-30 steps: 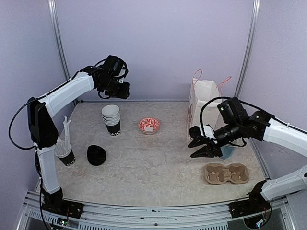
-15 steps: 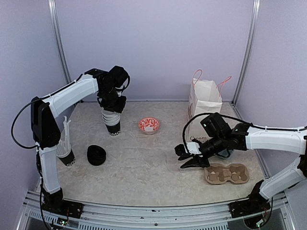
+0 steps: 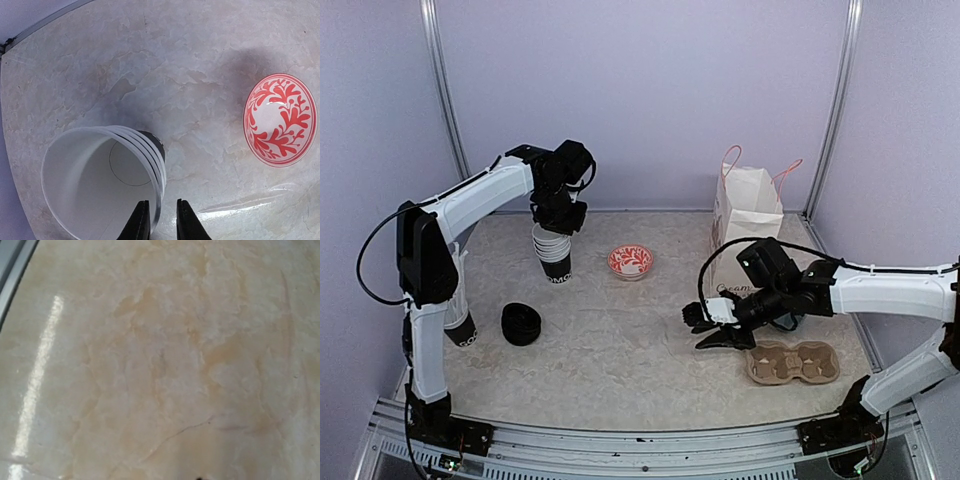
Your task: Pack the takeout coffee
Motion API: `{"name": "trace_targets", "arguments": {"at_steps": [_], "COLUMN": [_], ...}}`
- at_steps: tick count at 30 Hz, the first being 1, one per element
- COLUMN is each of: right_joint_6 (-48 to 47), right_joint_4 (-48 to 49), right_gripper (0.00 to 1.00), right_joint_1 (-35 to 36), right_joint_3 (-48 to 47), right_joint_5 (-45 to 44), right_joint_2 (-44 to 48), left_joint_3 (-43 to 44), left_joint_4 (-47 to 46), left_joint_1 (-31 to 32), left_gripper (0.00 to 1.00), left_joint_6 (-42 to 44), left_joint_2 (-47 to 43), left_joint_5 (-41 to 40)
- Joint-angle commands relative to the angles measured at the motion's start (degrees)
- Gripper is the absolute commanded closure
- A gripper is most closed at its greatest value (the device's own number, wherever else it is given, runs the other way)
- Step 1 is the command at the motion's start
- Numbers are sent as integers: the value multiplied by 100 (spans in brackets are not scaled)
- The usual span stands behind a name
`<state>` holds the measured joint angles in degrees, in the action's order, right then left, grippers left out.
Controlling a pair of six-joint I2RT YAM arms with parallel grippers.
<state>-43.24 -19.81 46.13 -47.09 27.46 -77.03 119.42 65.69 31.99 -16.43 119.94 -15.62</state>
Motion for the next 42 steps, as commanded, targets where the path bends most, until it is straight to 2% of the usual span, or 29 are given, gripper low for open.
{"name": "trace_targets", "arguments": {"at_steps": [1,4,9,11,16,21,28,34,37,42], "right_joint_6": [-17,-40,-36,-39,-35,-44,-48,-61,-62,-48], "right_joint_4": [83,91,84,83,81,76,72,66,65,76], "right_gripper": [69,70,71,71,71,72,72,73,73,75], "right_joint_1": [80,85,89,90,89,97,100,99,102,100], "right_joint_3": [71,64,61,64,60,60,69,68,70,77], "right_joint_5": [-48,-73,-138,-157,-178,-205,-233,-262,-292,-338], "right_joint_2": [-81,-117,-150,-158,-163,-172,-174,-197,-191,-172], "left_joint_3": [85,64,75,80,65,43,36,9,76,211], "left_joint_4": [53,68,87,99,152,195,244,280,292,109], "left_joint_1": [-60,-57,-74,-87,-118,-123,-149,-157,-143,-37], "left_gripper": [80,83,97,100,93,92,93,100,100,100], "left_joint_6": [44,52,68,61,36,32,17,34,18,193], "left_joint_2": [116,125,144,143,152,179,192,206,184,-156], "left_joint_5": [19,28,47,50,24,-25,-80,-117,-191,-28]}}
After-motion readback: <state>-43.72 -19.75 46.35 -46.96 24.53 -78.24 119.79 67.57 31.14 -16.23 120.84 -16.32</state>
